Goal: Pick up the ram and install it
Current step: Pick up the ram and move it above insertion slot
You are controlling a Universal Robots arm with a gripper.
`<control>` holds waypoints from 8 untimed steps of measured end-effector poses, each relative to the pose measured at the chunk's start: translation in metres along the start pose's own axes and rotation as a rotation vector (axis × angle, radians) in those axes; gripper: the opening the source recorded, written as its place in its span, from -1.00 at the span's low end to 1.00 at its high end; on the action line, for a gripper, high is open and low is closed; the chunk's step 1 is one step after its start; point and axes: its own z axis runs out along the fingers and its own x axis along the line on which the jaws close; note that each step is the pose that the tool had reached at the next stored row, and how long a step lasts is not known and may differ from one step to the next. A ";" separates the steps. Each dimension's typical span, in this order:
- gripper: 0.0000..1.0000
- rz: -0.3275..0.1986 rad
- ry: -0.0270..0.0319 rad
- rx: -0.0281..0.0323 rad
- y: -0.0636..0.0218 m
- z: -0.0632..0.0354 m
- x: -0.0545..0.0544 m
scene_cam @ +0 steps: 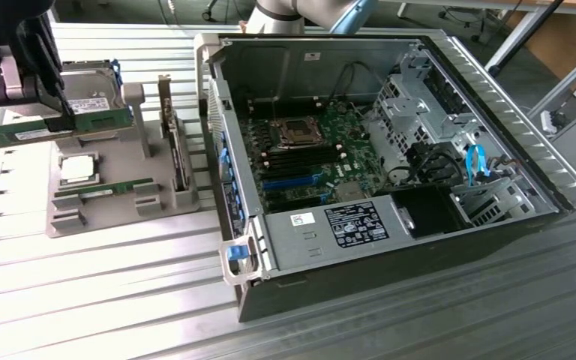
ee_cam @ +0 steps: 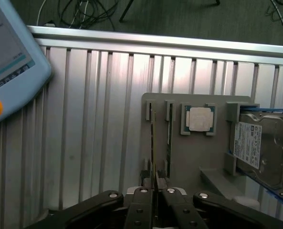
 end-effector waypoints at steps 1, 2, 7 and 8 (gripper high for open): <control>-0.76 0.000 0.0001 -0.0001 0.0000 -0.0001 0.000; -0.76 0.000 0.0001 -0.0002 -0.0001 -0.0001 0.000; -0.76 0.000 0.0000 -0.0001 -0.0149 0.0000 0.001; -0.76 0.000 0.0000 0.0000 -0.0206 0.0000 0.002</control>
